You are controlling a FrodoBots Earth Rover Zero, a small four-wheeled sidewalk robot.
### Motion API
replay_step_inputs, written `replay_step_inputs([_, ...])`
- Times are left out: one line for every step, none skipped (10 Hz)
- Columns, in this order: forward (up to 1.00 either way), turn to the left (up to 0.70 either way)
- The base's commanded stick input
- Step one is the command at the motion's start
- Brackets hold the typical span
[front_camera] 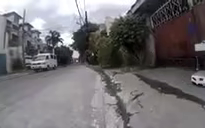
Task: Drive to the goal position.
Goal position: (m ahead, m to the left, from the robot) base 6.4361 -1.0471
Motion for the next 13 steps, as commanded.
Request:
replay_step_inputs([0.67,0.00])
replay_step_inputs([0.67,0.00])
replay_step_inputs([0.67,0.00])
replay_step_inputs([0.67,0.18])
replay_step_inputs([0.67,0.31])
replay_step_inputs([0.67,0.34])
replay_step_inputs([0.67,0.34])
replay_step_inputs([0.67,0.34])
replay_step_inputs([0.67,0.34])
replay_step_inputs([0.67,0.34])
replay_step_inputs([0.67,0.24])
replay_step_inputs([0.67,0.00])
replay_step_inputs([0.67,0.00])
